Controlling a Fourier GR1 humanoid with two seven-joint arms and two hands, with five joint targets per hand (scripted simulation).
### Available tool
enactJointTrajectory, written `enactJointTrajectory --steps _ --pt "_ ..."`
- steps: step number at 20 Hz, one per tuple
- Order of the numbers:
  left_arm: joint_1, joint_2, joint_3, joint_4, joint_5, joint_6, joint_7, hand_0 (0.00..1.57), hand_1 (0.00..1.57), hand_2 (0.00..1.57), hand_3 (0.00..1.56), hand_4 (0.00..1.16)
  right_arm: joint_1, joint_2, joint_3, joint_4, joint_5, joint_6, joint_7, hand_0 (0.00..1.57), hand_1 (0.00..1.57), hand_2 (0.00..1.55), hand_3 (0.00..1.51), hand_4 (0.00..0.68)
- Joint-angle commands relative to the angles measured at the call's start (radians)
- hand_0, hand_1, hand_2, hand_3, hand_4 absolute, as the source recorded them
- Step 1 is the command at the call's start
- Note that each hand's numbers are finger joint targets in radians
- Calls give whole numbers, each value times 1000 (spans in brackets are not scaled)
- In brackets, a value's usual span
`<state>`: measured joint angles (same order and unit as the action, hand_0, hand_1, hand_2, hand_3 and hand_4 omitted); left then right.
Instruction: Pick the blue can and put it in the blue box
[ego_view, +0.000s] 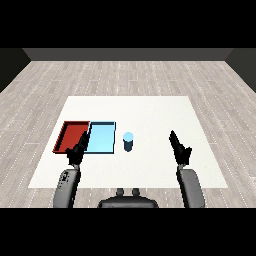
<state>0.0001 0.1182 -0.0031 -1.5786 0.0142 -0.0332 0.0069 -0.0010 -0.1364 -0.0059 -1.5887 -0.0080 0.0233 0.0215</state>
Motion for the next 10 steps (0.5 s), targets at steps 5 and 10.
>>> enactJointTrajectory --steps 5,10 --pt "-26 -9 35 -10 -1 14 4 0 0 0 0 0 -162 132 105 86 117 -175 34 0 0 0 0 0" --pt "-44 -43 60 -133 98 -51 -268 0 0 0 0 0 -184 135 172 17 -80 -130 -124 0 0 0 0 0"
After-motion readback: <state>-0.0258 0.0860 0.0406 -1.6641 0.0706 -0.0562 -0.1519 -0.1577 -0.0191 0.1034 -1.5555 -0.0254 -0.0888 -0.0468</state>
